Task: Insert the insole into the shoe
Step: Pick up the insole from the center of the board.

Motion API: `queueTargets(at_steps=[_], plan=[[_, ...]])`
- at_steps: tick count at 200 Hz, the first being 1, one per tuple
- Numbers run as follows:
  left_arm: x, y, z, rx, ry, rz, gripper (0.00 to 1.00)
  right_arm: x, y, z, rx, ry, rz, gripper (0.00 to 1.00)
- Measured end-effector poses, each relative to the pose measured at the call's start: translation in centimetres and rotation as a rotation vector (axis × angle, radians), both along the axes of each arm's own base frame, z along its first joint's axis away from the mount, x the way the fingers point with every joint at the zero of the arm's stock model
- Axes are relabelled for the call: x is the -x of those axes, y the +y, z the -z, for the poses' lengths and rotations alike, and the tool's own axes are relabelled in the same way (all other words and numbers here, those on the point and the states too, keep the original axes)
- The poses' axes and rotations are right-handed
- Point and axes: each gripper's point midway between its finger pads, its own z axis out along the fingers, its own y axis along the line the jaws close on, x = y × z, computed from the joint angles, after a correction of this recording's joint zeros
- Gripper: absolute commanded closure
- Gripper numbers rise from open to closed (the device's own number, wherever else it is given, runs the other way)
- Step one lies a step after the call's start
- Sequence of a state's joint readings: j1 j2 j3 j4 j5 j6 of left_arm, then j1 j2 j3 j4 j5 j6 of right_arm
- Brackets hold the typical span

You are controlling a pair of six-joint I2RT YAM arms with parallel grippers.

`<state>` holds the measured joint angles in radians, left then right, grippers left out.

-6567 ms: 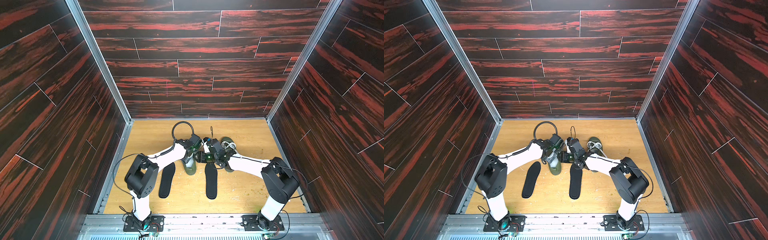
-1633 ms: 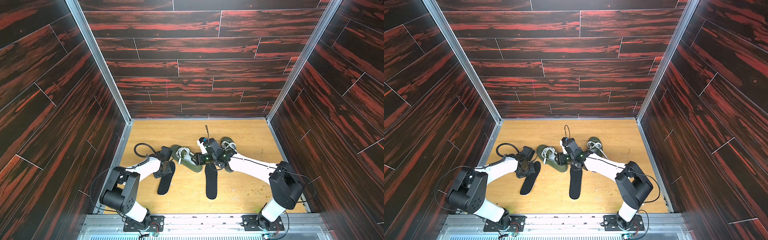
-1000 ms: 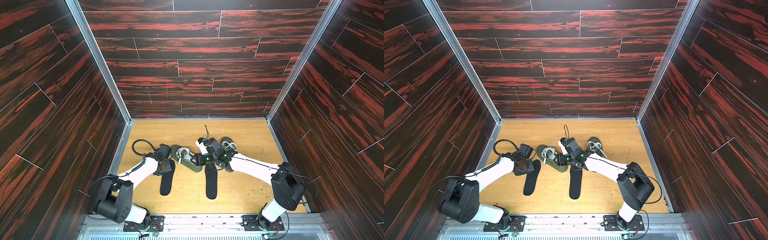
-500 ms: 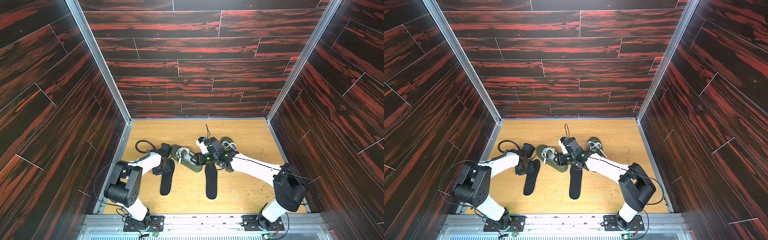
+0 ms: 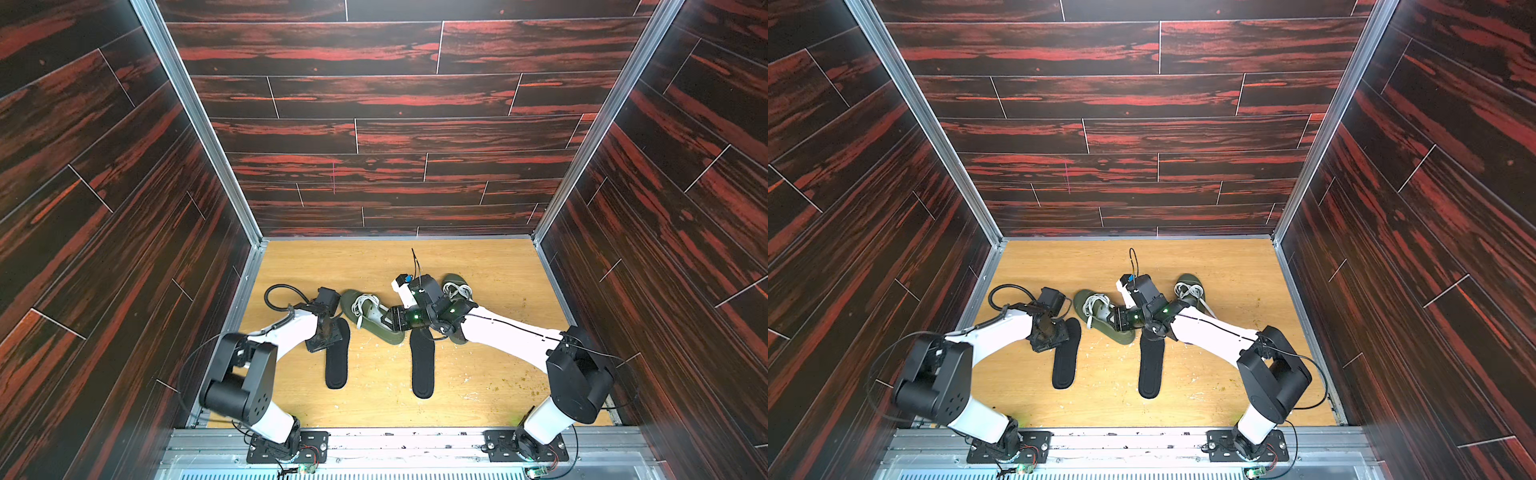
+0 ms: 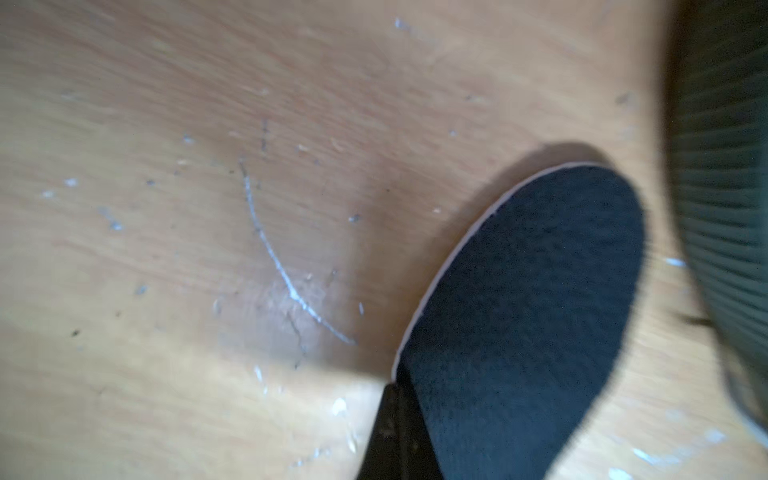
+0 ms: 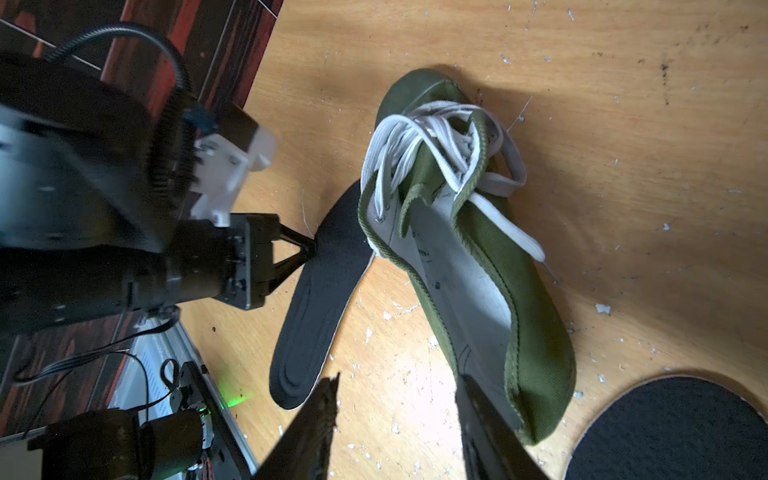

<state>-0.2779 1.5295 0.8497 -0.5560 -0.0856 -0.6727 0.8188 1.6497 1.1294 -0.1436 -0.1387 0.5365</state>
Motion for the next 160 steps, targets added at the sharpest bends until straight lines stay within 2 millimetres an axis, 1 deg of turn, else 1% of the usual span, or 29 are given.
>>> queueTargets(at_steps=[19, 34, 56, 75, 85, 96, 119, 138, 160], plan=[[-0.5, -0.1, -2.1, 0.022, -0.068, -0.017, 1.00, 0.2, 0.1, -0.1, -0.006, 0.004, -0.012, 0.50], [-0.7, -0.1, -3.7, 0.030, -0.108, -0.027, 1.00, 0.3, 0.4, -0.6, -0.018, 0.006, -0.025, 0.50], [-1.1, -0.1, -6.1, 0.044, -0.163, -0.030, 1.00, 0.1, 1.3, -2.2, -0.056, -0.007, -0.048, 0.48], [-1.5, -0.4, -8.5, 0.062, -0.217, -0.026, 1.00, -0.2, 2.5, -3.8, -0.104, -0.019, -0.077, 0.45], [-1.7, -0.6, -9.8, 0.074, -0.247, -0.021, 1.00, -0.2, 3.0, -4.3, -0.130, -0.021, -0.092, 0.43], [-1.9, -0.9, -11.2, 0.088, -0.279, -0.015, 1.00, -0.2, 3.4, -4.7, -0.160, -0.016, -0.111, 0.43], [-2.5, -2.1, -14.1, 0.131, -0.349, 0.008, 1.00, -0.6, 3.9, -4.6, -0.218, 0.027, -0.131, 0.42], [-2.9, -3.4, -15.5, 0.174, -0.383, 0.026, 1.00, -1.5, 4.1, -4.4, -0.261, 0.054, -0.133, 0.42], [-3.2, -5.2, -15.7, 0.206, -0.385, 0.056, 1.00, -2.0, 4.3, -4.2, -0.300, 0.081, -0.137, 0.43]])
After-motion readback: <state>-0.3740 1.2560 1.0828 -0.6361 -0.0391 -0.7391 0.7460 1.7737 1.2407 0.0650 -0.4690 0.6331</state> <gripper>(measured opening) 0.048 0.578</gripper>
